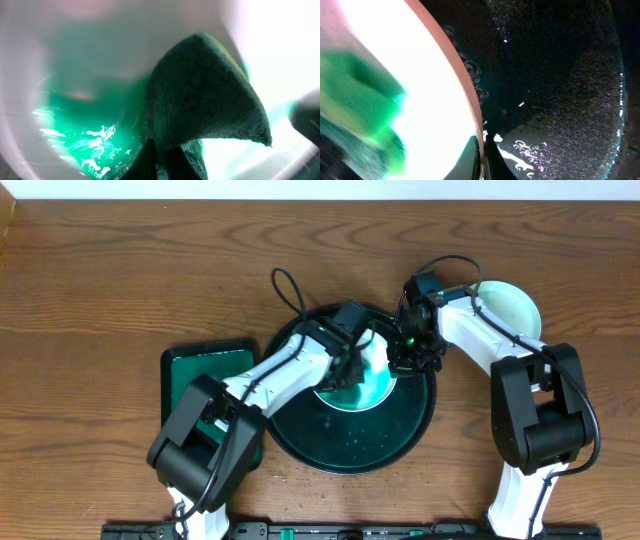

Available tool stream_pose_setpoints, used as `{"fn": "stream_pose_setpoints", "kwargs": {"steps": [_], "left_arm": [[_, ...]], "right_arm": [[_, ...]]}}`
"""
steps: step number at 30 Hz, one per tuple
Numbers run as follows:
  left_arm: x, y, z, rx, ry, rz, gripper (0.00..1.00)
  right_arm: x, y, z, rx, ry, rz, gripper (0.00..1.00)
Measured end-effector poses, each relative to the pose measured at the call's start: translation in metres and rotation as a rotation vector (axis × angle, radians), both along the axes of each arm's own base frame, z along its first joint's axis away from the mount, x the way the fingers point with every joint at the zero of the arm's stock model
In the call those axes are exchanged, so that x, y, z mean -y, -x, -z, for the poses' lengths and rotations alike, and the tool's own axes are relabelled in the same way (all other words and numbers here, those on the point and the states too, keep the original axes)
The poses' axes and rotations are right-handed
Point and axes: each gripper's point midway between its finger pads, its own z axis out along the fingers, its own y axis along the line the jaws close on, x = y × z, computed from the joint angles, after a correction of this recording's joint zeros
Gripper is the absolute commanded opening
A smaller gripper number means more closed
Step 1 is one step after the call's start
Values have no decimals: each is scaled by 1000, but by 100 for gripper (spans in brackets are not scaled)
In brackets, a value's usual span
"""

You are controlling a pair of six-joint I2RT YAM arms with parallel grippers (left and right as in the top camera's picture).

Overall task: Clean dirty plates on tray and stack at the side
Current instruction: 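Scrub the white plate with the sponge while the right gripper holds its rim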

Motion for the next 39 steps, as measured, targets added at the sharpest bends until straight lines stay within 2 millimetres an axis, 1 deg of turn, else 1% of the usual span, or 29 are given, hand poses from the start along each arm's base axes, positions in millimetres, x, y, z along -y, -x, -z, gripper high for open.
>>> {"fn": "stream_pose_setpoints", "kwargs": {"steps": [4, 6, 11, 16, 21, 24, 28, 33, 39], "left_arm": [[-32, -21, 0, 61, -94, -71, 7], [-42, -27, 0, 71, -111, -95, 7], [-50, -37, -1, 109, -126, -120, 7], [-49, -46, -1, 154, -122, -126, 7], [-41, -57, -2, 206, -79, -121, 7], [-34, -60, -2, 218, -55, -108, 7], [-21, -56, -2, 222, -30, -74, 7], [8, -42, -2, 212, 19, -6, 7], [47, -8, -2, 164, 75, 110, 7]], "right_arm": [[-1, 1, 0, -4, -4, 0, 1], [-1, 1, -1, -4, -9, 0, 1], [-4, 2, -1, -9, -18, -3, 1], [-4, 2, -1, -9, -19, -3, 1], [-4, 2, -1, -9, -19, -3, 1], [-4, 2, -1, -9, -19, -3, 1], [-4, 2, -1, -9, -19, -3, 1], [-4, 2, -1, -9, -19, -3, 1], [-1, 5, 0, -19, -3, -2, 1]]}}
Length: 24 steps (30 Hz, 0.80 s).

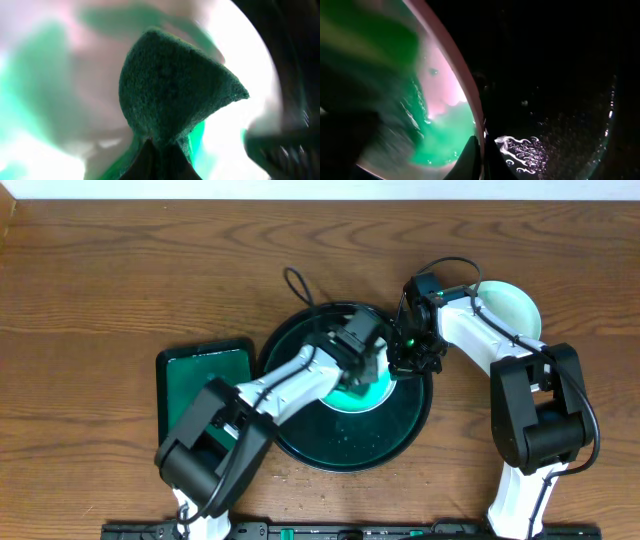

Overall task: Clean dirty plates on tray and stack at the side
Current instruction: 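Scrub the white plate with the sponge while the right gripper holds its rim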

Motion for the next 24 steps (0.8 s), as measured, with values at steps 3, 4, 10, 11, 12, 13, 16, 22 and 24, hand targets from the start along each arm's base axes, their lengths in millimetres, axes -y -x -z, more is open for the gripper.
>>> {"fn": "stream_pose_setpoints", "kwargs": {"steps": [3, 4, 10, 11, 12, 13, 16, 22, 24], "left_arm": [[10, 13, 1, -25, 11, 36, 7], [11, 15, 1, -30, 12, 40, 7], [10, 18, 0, -55, 19, 51, 7], [10, 18, -1, -53, 19, 61, 7], [9, 19, -1, -53, 16, 72, 7], [8, 20, -3, -52, 10, 77, 7], [-3, 25, -10, -51, -29, 83, 7], [-34, 29, -57, 60, -113, 49, 7], [-46, 26, -77, 117, -135, 27, 7]], "right_arm": [[0, 0, 0, 0, 1, 0, 1], [0, 0, 0, 1, 2, 0, 1], [0, 0, 0, 1, 2, -1, 1], [0, 0, 0, 1, 2, -1, 1], [0, 0, 0, 1, 2, -1, 1], [0, 0, 0, 1, 2, -1, 1], [0, -1, 0, 3, 2, -1, 1], [-1, -4, 1, 18, -1, -1, 1], [-1, -5, 1, 21, -1, -1, 1]]}}
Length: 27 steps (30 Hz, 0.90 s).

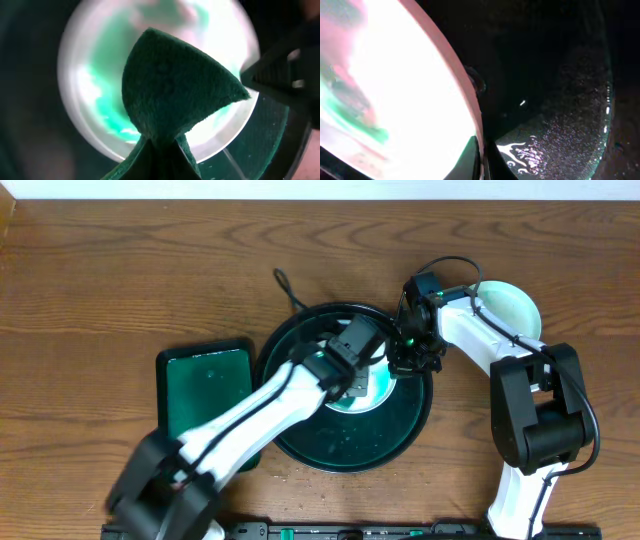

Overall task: Clean dirty plates on tray and stack at the side
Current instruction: 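Scrub the white plate with the sponge while the right gripper holds its rim, then return the sponge with the left gripper to the green tray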

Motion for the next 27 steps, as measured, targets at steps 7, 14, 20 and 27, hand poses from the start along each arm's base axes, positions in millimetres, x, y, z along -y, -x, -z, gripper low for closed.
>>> {"fn": "stream_pose_setpoints", "kwargs": {"steps": [7, 14, 20, 27], "left_arm": [[-77, 1, -47, 97, -147, -170, 7], [-175, -8, -45, 21, -261, -461, 7], [-233, -14, -38, -21, -279, -658, 7], [-264, -3, 10, -204, -296, -756, 7]], "right_arm": [[0, -1, 0, 5, 0, 0, 2], [0, -2, 0, 10, -1, 0, 1], [-1, -3, 0, 12, -2, 0, 1], [-2, -7, 0, 30, -7, -2, 1]]}}
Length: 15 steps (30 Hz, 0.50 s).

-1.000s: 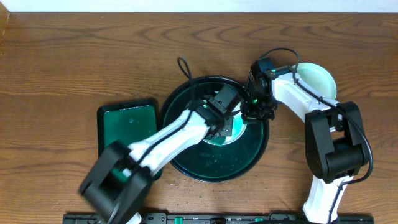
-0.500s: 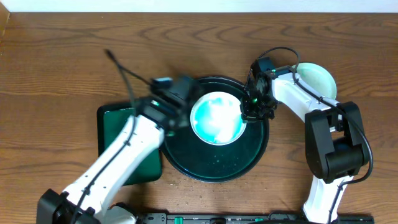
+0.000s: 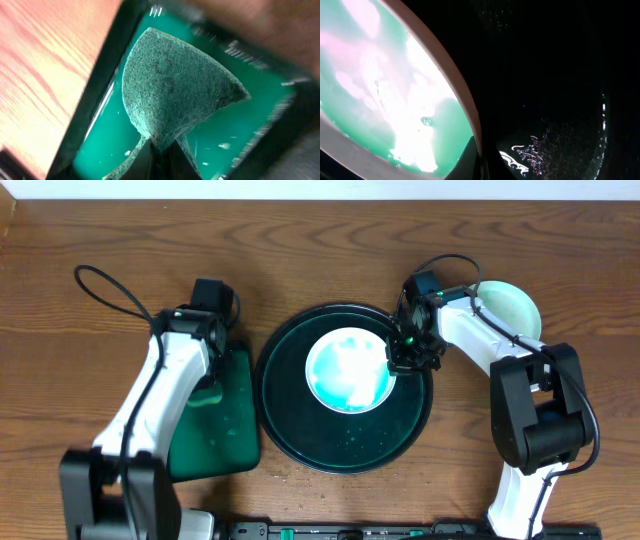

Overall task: Clean dirty plates on tray and stack at the side
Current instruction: 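Return the sponge with the left gripper to the green tray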

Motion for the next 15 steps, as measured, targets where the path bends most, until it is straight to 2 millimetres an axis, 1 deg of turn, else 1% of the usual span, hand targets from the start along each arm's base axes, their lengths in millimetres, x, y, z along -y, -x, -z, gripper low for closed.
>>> {"fn": "stream_pose_setpoints", "kwargs": {"steps": [2, 5, 6, 9, 10, 11, 12, 15], "left_arm": [[2, 4, 16, -59, 23, 4, 7], [7, 9, 32, -122, 55, 12, 7], [9, 10, 37, -138, 65, 14, 7], [11, 10, 41, -148, 76, 18, 8], [12, 9, 41, -146, 79, 20, 14], [13, 9, 41, -145, 82, 27, 24], [13, 8, 41, -141, 85, 25, 27], [14, 8, 42, -142, 91, 32, 29]], "right_arm": [[-1, -2, 0, 8, -3, -2, 1], [-1, -4, 0, 18, -6, -9, 1], [-1, -4, 0, 20, -6, -11, 1], [-1, -4, 0, 21, -6, -15, 2], [-1, -4, 0, 21, -6, -15, 2], [-1, -4, 0, 21, -7, -15, 1], [-1, -4, 0, 21, -7, -15, 1], [-1, -4, 0, 21, -6, -16, 1]]}}
